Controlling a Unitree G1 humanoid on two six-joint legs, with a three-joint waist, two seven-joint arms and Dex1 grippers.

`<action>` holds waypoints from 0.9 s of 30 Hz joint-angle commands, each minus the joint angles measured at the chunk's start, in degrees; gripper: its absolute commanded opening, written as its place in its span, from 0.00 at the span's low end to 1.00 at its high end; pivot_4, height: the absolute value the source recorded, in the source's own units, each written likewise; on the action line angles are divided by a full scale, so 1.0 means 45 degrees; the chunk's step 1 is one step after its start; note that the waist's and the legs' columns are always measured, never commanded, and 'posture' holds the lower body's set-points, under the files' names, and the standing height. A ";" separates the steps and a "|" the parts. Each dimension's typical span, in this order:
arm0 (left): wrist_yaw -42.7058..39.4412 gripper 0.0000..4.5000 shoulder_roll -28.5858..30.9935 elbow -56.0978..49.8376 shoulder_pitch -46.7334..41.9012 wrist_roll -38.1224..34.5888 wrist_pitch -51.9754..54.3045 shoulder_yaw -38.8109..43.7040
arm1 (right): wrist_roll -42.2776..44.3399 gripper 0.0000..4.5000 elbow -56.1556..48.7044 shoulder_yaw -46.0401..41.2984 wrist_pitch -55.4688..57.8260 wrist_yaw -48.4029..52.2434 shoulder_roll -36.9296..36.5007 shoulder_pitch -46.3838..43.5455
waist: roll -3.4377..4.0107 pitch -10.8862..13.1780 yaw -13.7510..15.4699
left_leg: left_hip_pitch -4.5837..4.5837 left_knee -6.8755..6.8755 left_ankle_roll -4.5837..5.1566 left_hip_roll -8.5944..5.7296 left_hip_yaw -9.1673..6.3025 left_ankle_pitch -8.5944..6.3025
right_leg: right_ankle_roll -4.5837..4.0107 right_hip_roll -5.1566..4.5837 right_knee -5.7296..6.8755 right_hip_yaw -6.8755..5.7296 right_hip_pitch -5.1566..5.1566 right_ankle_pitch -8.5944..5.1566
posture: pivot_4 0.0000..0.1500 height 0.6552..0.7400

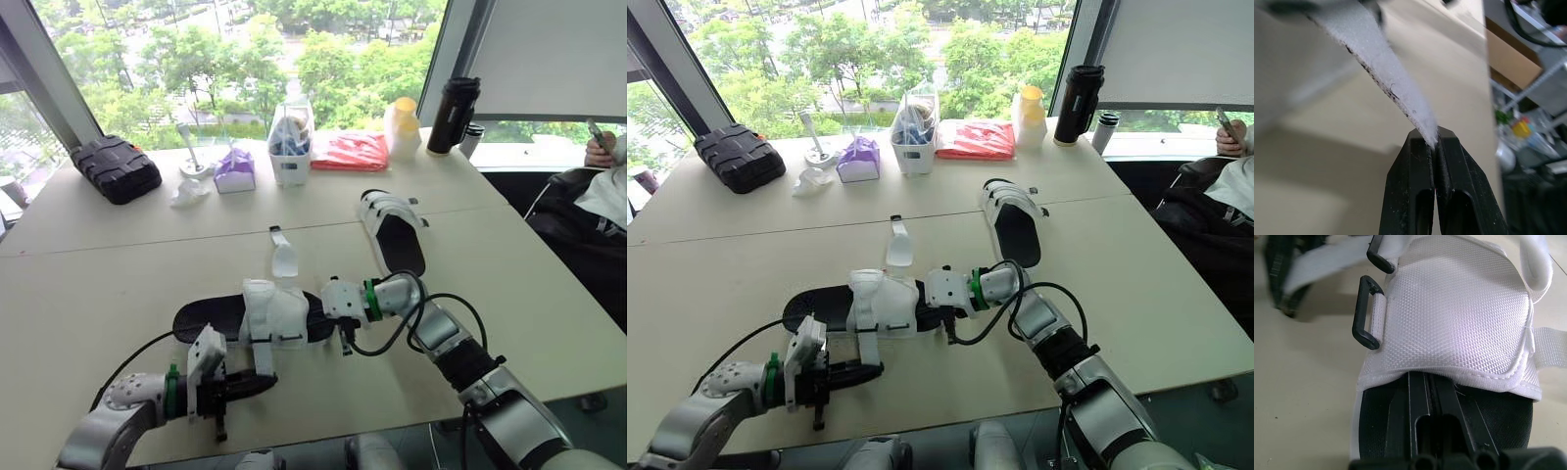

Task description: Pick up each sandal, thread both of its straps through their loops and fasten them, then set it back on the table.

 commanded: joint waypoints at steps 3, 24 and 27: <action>-0.0394 0.01 0.0836 -0.1048 0.1482 0.0315 -0.0151 -0.0533 | -0.0404 0.00 0.0226 0.0387 0.0147 0.0032 0.0051 0.0180 | 0.0000 0.0000 0.0010 | 0.0000 0.0004 0.0000 0.0003 0.0002 0.0000 | 0.0000 0.0001 0.0000 0.0000 0.0001 -0.0003 | 1.00 1.00; 0.0793 0.01 0.2208 -0.2722 -0.2317 -0.3050 0.2078 0.2150 | -0.0575 0.00 0.1067 0.0404 -0.0422 -0.0162 0.0521 -0.0245 | -0.0002 0.0007 -0.0027 | 0.0004 0.0015 0.0002 0.0120 0.0050 -0.0001 | -0.0020 0.0096 -0.0004 -0.0014 -0.0001 0.0008 | 1.00 1.00; 0.1254 0.01 0.1919 -0.1977 -0.3391 -0.3137 0.2484 0.2177 | -0.0598 0.00 0.1140 0.0379 -0.0493 -0.0162 0.0507 -0.0291 | -0.0003 0.0007 -0.0025 | 0.0007 0.0014 0.0002 0.0122 0.0055 -0.0001 | -0.0056 0.0122 -0.0002 -0.0013 -0.0005 0.0054 | 1.00 1.00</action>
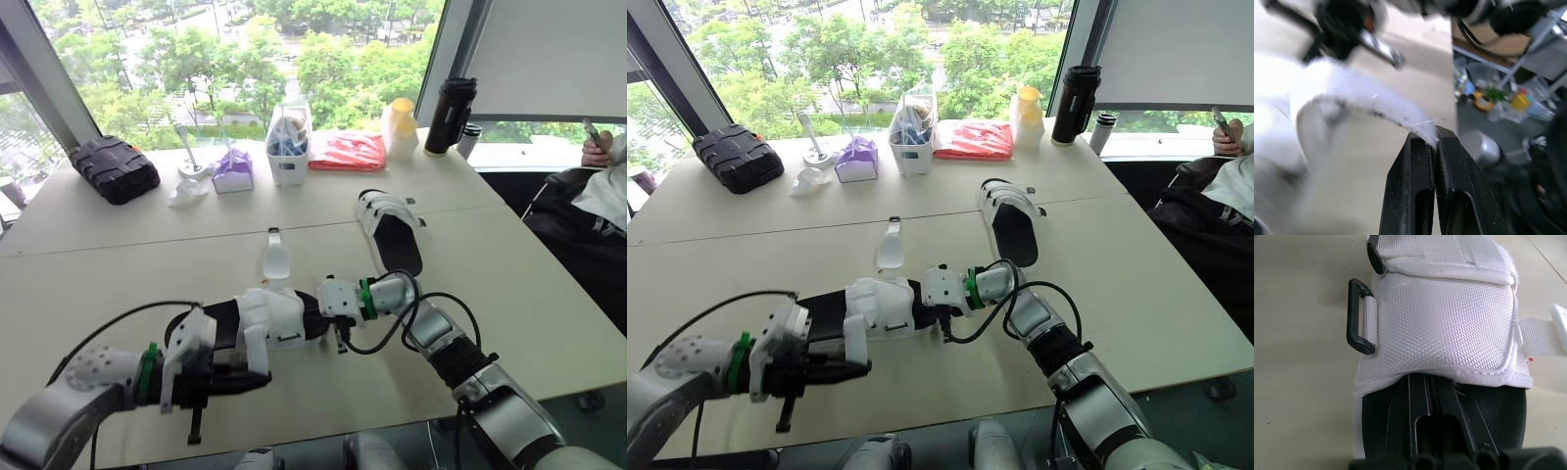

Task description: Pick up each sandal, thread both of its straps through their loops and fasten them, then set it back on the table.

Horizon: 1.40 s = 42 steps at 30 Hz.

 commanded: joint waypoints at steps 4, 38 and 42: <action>0.0975 0.01 -0.0432 0.1143 -0.1029 0.0030 0.0701 0.0106 | -0.0487 0.00 0.0449 0.0346 -0.0011 -0.0022 0.0042 -0.0045 | -0.0001 0.0002 0.0000 | -0.0002 -0.0005 0.0000 0.0007 0.0000 0.0000 | 0.0006 0.0014 -0.0002 0.0001 -0.0009 0.0014 | 1.00 1.00; 0.7057 0.98 -0.4250 0.6453 -0.5566 -0.1353 0.2117 0.3267 | -0.0570 0.00 0.0385 0.0323 -0.0029 -0.0100 -0.0006 0.0005 | -0.0014 -0.0012 0.0040 | -0.0002 0.0012 -0.0049 0.0006 -0.0014 0.0027 | -0.0014 0.0017 0.0004 -0.0005 -0.0002 0.0039 | 1.00 1.00; 0.6277 0.98 -0.3618 0.6845 -0.5740 -0.0952 0.2496 0.2786 | -0.0606 0.00 0.0373 0.0343 -0.0037 -0.0130 0.0006 0.0038 | -0.0014 -0.0012 0.0031 | -0.0003 0.0010 -0.0051 0.0005 -0.0010 0.0027 | -0.0014 0.0016 0.0002 -0.0004 -0.0005 0.0039 | 1.00 1.00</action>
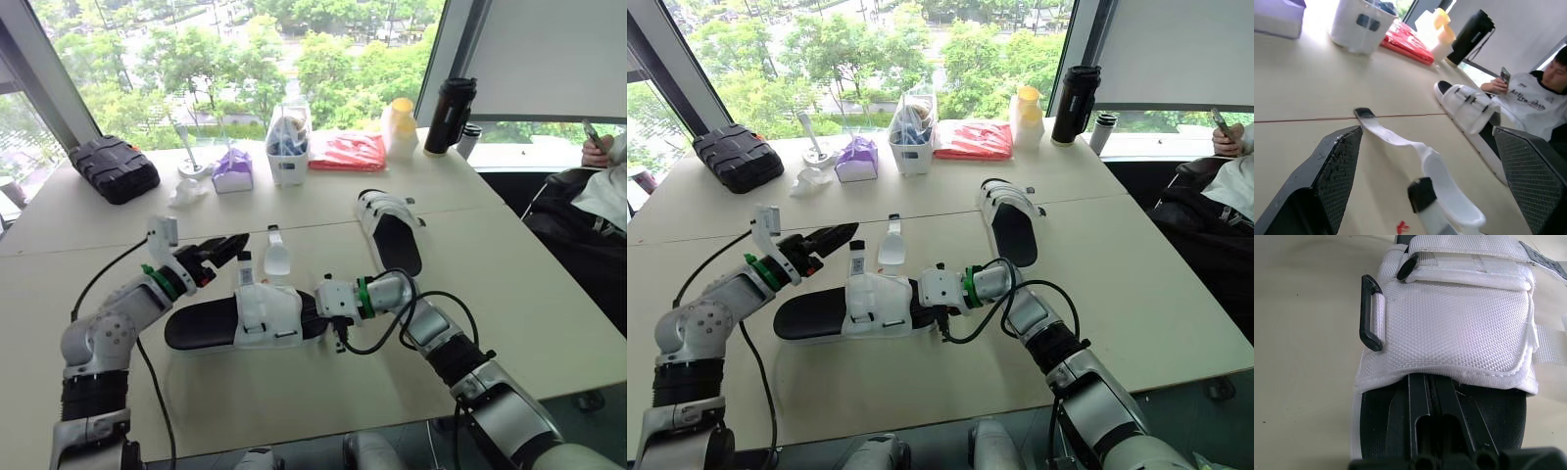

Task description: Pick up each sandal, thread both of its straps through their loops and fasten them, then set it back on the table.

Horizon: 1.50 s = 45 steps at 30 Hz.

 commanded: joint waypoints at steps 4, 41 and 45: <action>-0.1017 0.98 0.0771 0.0057 0.0028 0.0415 0.0768 -0.0729 | -0.0410 0.00 0.0213 0.0306 0.0188 -0.0046 0.0001 0.0241 | -0.0001 0.0000 0.0002 | -0.0002 0.0001 0.0000 -0.0001 -0.0001 0.0000 | 0.0000 0.0000 0.0001 0.0000 0.0000 0.0000 | 1.00 1.00; -0.4018 0.01 -0.0099 -0.1634 -0.0034 -0.1946 0.1272 -0.0291 | -0.0367 0.00 -0.0281 0.0457 0.0347 0.0406 -0.0378 0.0505 | -0.0002 0.0001 0.0016 | -0.0011 -0.0001 -0.0004 -0.0001 -0.0001 0.0001 | 0.0000 -0.0005 -0.0005 0.0001 -0.0006 -0.0001 | 1.00 1.00; -0.4087 0.01 -0.0325 -0.1099 -0.0071 -0.1396 0.0540 -0.0464 | -0.0337 0.00 -0.0344 0.0461 0.0390 0.0466 -0.0428 0.0528 | -0.0002 0.0001 0.0041 | -0.0014 0.0000 -0.0004 -0.0004 0.0000 0.0002 | 0.0000 -0.0010 -0.0010 0.0001 -0.0006 -0.0001 | 1.00 1.00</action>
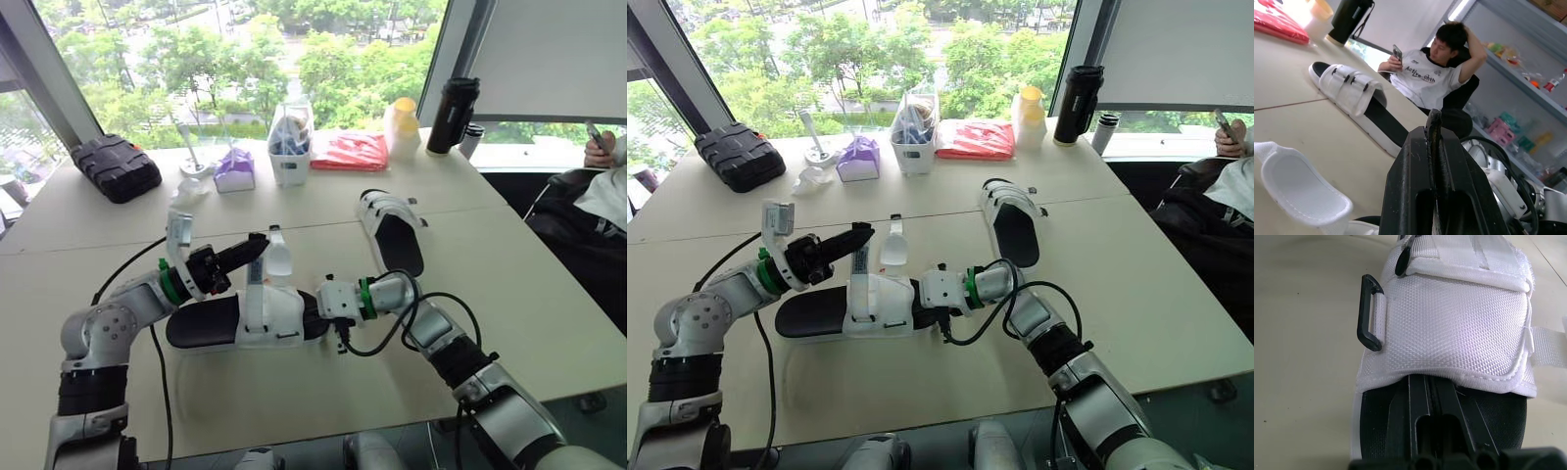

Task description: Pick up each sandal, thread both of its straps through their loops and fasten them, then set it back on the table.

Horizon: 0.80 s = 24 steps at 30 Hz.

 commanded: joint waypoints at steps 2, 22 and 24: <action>-0.0113 0.01 -0.0262 0.0596 -0.0219 0.0784 -0.1354 0.0024 | -0.0303 0.00 0.0018 0.0410 0.0271 0.0394 -0.0233 0.0356 | 0.0000 0.0000 0.0002 | 0.0000 0.0001 0.0000 -0.0002 0.0000 0.0000 | 0.0000 -0.0001 0.0000 0.0000 0.0000 0.0000 | 1.00 1.00; -0.0464 0.01 -0.1409 0.3621 -0.0897 0.3094 -0.3204 -0.0815 | -0.0357 0.00 -0.0425 0.0505 0.0501 0.0326 -0.0228 0.0617 | -0.0004 0.0001 0.0037 | -0.0005 0.0002 0.0000 -0.0013 0.0000 0.0000 | 0.0003 -0.0008 -0.0007 -0.0002 0.0000 0.0002 | 1.00 1.00; -0.0608 0.01 -0.1370 0.3683 -0.0859 0.3295 -0.3208 -0.1050 | -0.0366 0.00 -0.0465 0.0514 0.0517 0.0320 -0.0231 0.0633 | -0.0004 0.0001 0.0029 | -0.0005 0.0002 0.0000 -0.0013 0.0000 0.0000 | 0.0003 -0.0009 -0.0007 -0.0002 0.0000 0.0002 | 1.00 1.00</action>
